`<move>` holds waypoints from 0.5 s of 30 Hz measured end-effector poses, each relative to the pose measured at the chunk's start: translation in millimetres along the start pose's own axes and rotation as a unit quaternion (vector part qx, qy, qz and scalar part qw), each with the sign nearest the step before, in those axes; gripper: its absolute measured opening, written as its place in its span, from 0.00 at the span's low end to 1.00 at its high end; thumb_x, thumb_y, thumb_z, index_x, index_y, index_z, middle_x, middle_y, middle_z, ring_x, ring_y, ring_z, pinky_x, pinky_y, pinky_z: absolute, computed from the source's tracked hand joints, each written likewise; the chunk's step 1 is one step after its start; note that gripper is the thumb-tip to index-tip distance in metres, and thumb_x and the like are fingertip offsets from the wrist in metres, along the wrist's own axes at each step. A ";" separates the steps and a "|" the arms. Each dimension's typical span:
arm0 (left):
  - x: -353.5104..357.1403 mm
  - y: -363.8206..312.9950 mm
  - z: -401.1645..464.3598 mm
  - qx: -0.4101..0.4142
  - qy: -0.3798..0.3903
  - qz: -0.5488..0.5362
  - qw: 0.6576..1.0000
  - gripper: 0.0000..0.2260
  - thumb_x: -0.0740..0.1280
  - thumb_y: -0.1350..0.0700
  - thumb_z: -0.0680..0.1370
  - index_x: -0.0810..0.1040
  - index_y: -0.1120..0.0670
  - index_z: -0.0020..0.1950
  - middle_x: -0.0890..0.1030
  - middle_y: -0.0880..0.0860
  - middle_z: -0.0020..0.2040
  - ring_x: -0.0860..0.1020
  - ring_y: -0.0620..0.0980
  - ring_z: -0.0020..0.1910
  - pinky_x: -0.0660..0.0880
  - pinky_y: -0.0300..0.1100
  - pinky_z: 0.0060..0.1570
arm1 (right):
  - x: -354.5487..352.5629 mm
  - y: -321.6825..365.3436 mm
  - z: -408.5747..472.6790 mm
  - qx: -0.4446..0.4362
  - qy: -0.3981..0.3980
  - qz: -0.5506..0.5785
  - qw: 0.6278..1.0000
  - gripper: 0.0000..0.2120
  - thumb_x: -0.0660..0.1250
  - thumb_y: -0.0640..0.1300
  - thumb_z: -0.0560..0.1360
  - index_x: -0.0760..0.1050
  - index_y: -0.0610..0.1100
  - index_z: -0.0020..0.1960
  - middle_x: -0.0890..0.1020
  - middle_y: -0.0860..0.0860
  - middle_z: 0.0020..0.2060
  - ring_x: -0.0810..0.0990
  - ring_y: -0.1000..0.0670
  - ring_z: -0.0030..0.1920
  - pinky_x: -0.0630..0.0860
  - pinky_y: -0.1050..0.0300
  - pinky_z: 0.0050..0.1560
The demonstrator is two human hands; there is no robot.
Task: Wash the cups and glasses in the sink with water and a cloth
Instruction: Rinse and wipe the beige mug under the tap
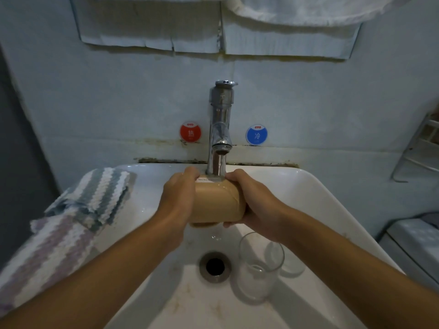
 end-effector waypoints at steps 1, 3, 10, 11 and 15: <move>0.0 -1.4 -0.1 0.013 -0.008 0.002 1.000 0.13 0.58 0.47 0.81 0.75 0.53 0.57 0.77 0.57 0.52 0.77 0.55 0.48 0.76 0.48 0.45 | 0.4 0.5 -1.0 0.004 -0.007 0.009 1.000 0.14 0.58 0.55 0.80 0.74 0.47 0.58 0.80 0.44 0.53 0.80 0.44 0.51 0.79 0.49 0.44; 0.6 -3.3 -0.9 0.052 -0.024 0.014 0.998 0.11 0.58 0.49 0.81 0.75 0.53 0.56 0.77 0.56 0.50 0.75 0.51 0.44 0.73 0.44 0.37 | 0.6 0.7 -2.4 0.013 -0.027 0.014 0.999 0.14 0.57 0.56 0.81 0.74 0.49 0.57 0.79 0.45 0.52 0.80 0.44 0.52 0.81 0.47 0.47; 2.4 0.3 -1.9 0.119 -0.042 0.010 0.992 0.10 0.57 0.50 0.83 0.77 0.50 0.53 0.77 0.51 0.48 0.76 0.50 0.46 0.75 0.47 0.42 | -0.4 -0.3 -3.7 0.081 -0.039 0.013 0.996 0.26 0.51 0.65 0.81 0.75 0.48 0.62 0.79 0.44 0.54 0.80 0.43 0.53 0.82 0.47 0.50; 2.4 0.4 -2.1 0.114 -0.041 -0.001 0.993 0.11 0.56 0.50 0.83 0.78 0.49 0.53 0.78 0.51 0.48 0.76 0.50 0.46 0.75 0.47 0.42 | -0.8 1.2 -5.3 0.085 -0.029 0.013 0.996 0.25 0.53 0.65 0.80 0.75 0.48 0.60 0.79 0.43 0.54 0.80 0.42 0.53 0.82 0.47 0.48; 3.0 0.3 -3.1 0.092 -0.039 -0.012 0.995 0.12 0.55 0.49 0.84 0.78 0.44 0.50 0.77 0.49 0.49 0.76 0.49 0.46 0.76 0.45 0.41 | -0.8 4.2 -7.6 0.049 -0.025 0.015 0.998 0.15 0.56 0.57 0.82 0.76 0.49 0.56 0.80 0.45 0.51 0.80 0.44 0.51 0.81 0.43 0.53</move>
Point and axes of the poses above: each hand's wrist, its own z-axis towards the middle knuckle, its own x-axis out of the palm, y = z × x, the point moved 2 cm from there along z, towards the middle knuckle
